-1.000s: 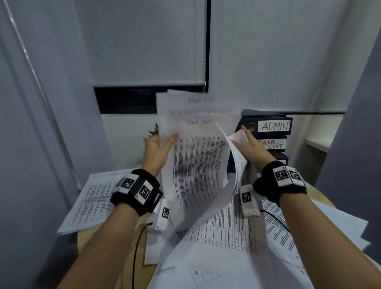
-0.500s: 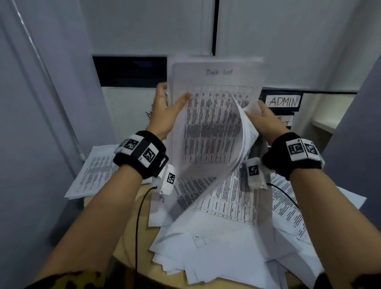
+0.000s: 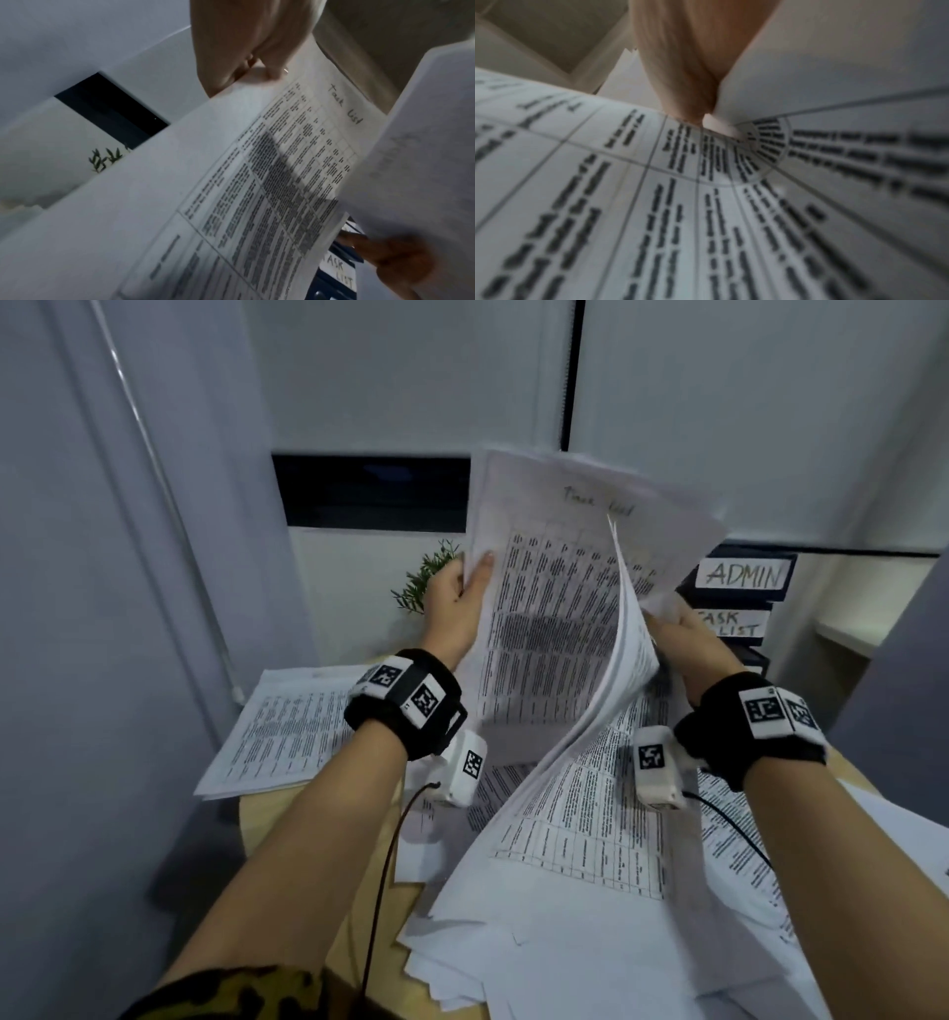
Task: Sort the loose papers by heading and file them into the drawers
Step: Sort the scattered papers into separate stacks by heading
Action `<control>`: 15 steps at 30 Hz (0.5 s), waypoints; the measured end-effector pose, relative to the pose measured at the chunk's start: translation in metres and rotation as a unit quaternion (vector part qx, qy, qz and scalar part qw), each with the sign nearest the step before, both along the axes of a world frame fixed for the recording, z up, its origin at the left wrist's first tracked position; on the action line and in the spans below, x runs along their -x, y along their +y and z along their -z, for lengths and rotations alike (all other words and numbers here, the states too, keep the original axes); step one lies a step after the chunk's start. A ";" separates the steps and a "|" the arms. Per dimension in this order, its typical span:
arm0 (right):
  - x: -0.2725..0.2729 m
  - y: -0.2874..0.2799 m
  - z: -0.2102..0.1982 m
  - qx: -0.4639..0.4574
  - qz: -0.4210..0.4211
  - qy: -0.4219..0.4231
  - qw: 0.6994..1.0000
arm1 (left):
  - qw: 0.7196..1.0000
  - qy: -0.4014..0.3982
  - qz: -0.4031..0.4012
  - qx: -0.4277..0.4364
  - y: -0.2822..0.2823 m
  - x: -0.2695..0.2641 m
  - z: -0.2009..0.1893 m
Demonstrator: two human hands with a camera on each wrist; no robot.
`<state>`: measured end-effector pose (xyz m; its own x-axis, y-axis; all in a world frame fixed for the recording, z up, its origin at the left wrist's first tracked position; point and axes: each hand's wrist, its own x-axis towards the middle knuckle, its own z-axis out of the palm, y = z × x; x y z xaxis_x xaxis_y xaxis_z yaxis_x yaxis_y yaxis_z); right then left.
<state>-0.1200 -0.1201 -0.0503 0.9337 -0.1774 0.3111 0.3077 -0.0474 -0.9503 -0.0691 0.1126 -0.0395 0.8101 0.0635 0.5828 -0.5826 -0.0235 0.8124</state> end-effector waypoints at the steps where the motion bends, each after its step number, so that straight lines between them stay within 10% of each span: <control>1: -0.004 -0.002 0.003 0.006 0.014 0.007 1.000 | 0.999 0.031 0.026 -0.033 0.000 0.001 0.001; 5: -0.016 -0.005 0.023 0.027 0.028 0.056 0.998 | 0.956 0.162 0.097 -0.223 -0.005 0.016 0.023; 11: -0.024 0.009 -0.004 0.038 0.061 0.021 0.997 | 0.994 0.067 -0.055 -0.073 0.023 0.018 -0.011; 15: -0.028 0.015 -0.012 0.051 0.106 0.053 0.992 | 0.977 0.059 -0.145 -0.144 0.082 0.016 -0.024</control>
